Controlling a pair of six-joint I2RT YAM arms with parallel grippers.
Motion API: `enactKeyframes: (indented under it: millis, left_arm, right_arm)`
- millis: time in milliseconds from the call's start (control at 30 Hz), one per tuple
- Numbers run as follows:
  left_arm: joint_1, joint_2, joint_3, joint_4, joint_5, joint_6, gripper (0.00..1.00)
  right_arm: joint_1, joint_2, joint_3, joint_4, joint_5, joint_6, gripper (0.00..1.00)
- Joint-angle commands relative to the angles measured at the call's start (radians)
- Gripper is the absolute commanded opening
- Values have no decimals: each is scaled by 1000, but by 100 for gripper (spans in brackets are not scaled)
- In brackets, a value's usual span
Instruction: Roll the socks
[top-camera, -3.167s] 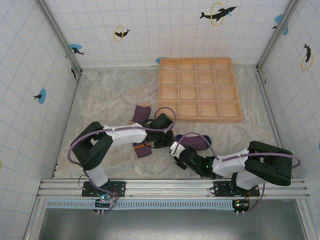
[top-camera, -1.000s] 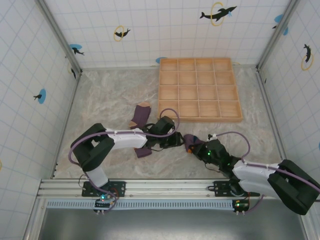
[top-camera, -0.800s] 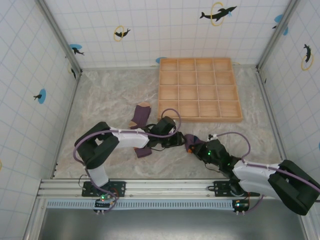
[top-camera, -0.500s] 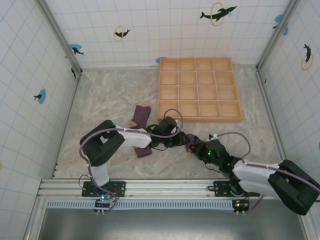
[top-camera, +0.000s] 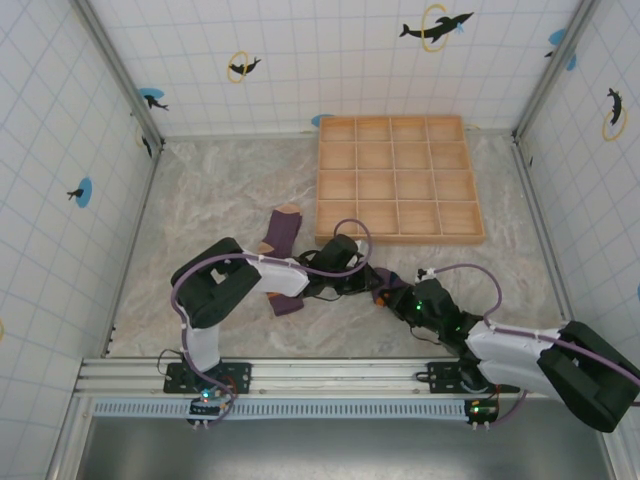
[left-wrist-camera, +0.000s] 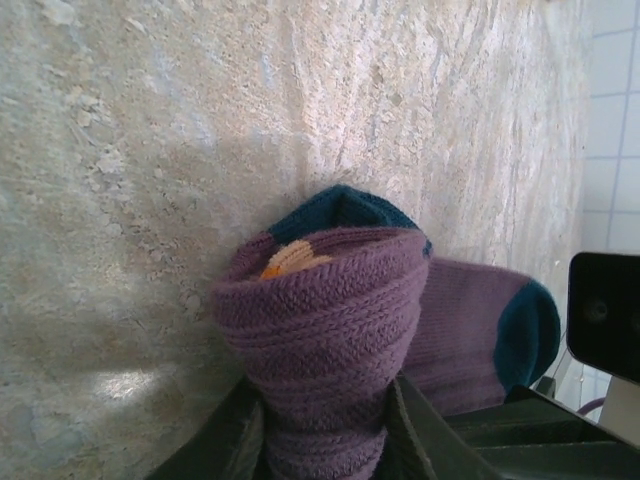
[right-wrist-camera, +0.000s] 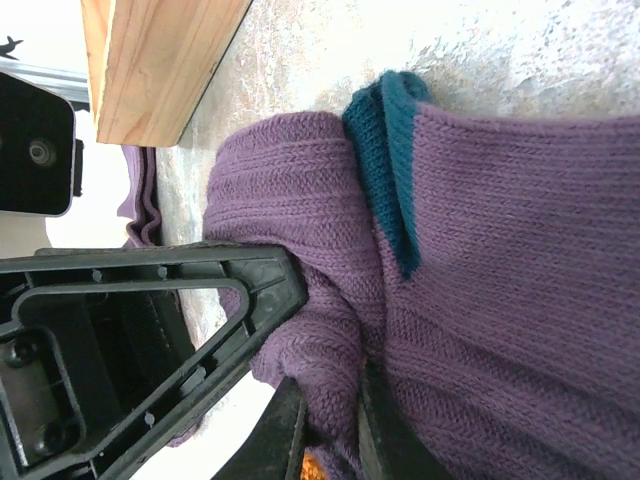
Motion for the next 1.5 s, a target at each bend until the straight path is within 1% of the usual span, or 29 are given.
enactKeyframes:
  millis: [0,33,67,100,133,233,300,333,500,667,733,867,967,1033,1067,1133,1233,1367,1467]
  left_arm:
    - [-6,19,32,-63,-26,12,16]
    - [-4,16,44,-92,-37,21,11]
    - [-4,10,53,-113,-45,29,6]
    - [-2,0,57,-133,-57,34,1]
    - [2,-12,61,-154,-69,35,0]
    - [16,-54,56,-220,-117,27,0]
    - [21,-96,35,-254,-175,18,0]
    - [21,-121,18,-271,-211,8,0]
    - [28,-230,-70,-332,-323,-92,0]
    - [27,-299,-131,-383,-376,-229,0]
    - [28,-316,-145,-391,-382,-274,0]
    - [24,-340,-177,-380,-373,-348,0]
    - [22,-341,-176,-371,-328,-334,0]
    - [22,-339,-159,-399,-313,-306,0]
    - [21,-343,-159,-402,-308,-294,0]
    - [21,-355,-168,-402,-305,-286,0]
    - [21,-369,-175,-393,-292,-249,0]
    - [25,-344,-142,-416,-237,-187,0]
    - [25,-333,-138,-420,-231,-179,0]
  right_arm:
    - [-13,10,-133,-135,28,-57,0]
    - [-15,14,-121,-128,19,-86,0]
    - [-14,17,-105,-129,16,-110,4]
    - [-14,19,-86,-129,7,-142,11]
    - [-15,25,-67,-131,-3,-175,17]
    - [-14,32,4,-150,-29,-267,35]
    - [-14,30,67,-175,-54,-329,46]
    - [-13,24,104,-200,-62,-371,50]
    - [1,9,234,-251,-85,-576,60]
    - [16,51,330,-303,-71,-720,63]
    - [42,72,352,-304,-54,-779,64]
    - [139,113,354,-264,55,-936,66]
    - [206,144,338,-220,134,-1016,67]
    - [221,159,332,-234,207,-982,66]
    - [219,159,331,-255,217,-947,66]
    - [224,126,308,-251,229,-913,65]
    - [223,36,269,-290,317,-835,64]
    - [131,-73,277,-474,300,-745,64]
    - [23,-103,275,-577,202,-675,63]
